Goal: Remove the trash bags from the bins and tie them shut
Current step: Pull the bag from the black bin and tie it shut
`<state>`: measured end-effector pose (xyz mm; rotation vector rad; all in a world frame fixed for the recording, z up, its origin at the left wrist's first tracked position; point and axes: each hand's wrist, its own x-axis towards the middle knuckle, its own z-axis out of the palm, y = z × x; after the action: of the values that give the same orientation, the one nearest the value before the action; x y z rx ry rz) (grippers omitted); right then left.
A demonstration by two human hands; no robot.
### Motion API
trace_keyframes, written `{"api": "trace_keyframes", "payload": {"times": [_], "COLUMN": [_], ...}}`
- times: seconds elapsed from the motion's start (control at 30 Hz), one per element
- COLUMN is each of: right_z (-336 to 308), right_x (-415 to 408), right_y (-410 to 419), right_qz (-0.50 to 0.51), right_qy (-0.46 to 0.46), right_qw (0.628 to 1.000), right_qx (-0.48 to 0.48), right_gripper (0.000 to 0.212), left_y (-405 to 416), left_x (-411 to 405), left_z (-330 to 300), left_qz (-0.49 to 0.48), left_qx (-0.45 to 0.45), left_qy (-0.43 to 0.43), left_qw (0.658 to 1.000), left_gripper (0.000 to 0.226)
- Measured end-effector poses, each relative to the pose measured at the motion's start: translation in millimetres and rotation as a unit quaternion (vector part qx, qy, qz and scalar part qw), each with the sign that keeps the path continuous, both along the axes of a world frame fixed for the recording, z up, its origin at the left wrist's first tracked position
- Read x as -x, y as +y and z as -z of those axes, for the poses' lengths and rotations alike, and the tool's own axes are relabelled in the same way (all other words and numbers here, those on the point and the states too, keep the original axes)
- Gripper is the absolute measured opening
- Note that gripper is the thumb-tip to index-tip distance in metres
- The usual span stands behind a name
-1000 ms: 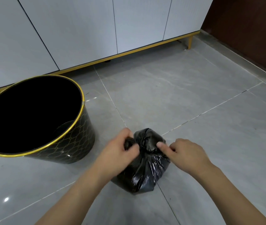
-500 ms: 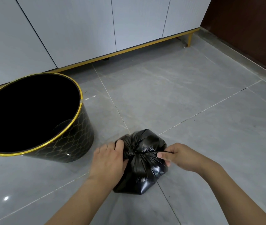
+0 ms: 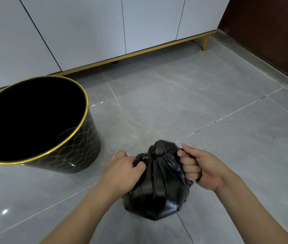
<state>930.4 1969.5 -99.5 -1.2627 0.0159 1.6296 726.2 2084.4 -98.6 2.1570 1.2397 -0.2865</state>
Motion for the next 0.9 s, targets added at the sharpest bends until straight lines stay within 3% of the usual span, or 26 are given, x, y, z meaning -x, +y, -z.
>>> {"api": "trace_keyframes", "payload": {"times": [0.1, 0.2, 0.33, 0.4, 0.5, 0.63, 0.77, 0.9], "right_z": [-5, -6, -14, -16, -15, -3, 15, 13], "right_x": [13, 18, 19, 23, 33, 43, 42, 43], "right_y": [11, 15, 12, 12, 13, 11, 2, -2], "right_qz": [0.106, 0.122, 0.068, 0.036, 0.007, -0.018, -0.125, -0.208], "right_qy": [0.065, -0.024, -0.139, -0.180, -0.238, -0.295, -0.431, -0.527], "right_qw": [0.992, 0.992, 0.988, 0.983, 0.971, 0.955, 0.893, 0.824], "right_qx": [-0.014, 0.011, 0.023, 0.021, 0.020, 0.017, 0.032, 0.017], "right_gripper": [0.031, 0.029, 0.026, 0.025, 0.020, 0.013, 0.019, 0.030], "left_y": [-12, -24, -33, -39, -46, -44, -29, -16], "left_x": [-9, -20, -29, -32, -33, -30, -17, -4], "left_z": [8, 13, 11, 12, 14, 13, 11, 4], "left_qz": [0.028, 0.047, 0.029, 0.040, 0.055, -0.008, -0.092, -0.069], "left_qx": [-0.045, -0.097, -0.191, -0.194, -0.133, 0.044, 0.161, 0.185], "left_qy": [-0.021, -0.024, -0.013, -0.031, -0.060, -0.109, -0.171, -0.129], "left_qw": [0.998, 0.994, 0.981, 0.980, 0.988, 0.993, 0.968, 0.972], "left_gripper": [0.031, 0.024, 0.027, 0.030, 0.030, 0.023, 0.022, 0.017]}}
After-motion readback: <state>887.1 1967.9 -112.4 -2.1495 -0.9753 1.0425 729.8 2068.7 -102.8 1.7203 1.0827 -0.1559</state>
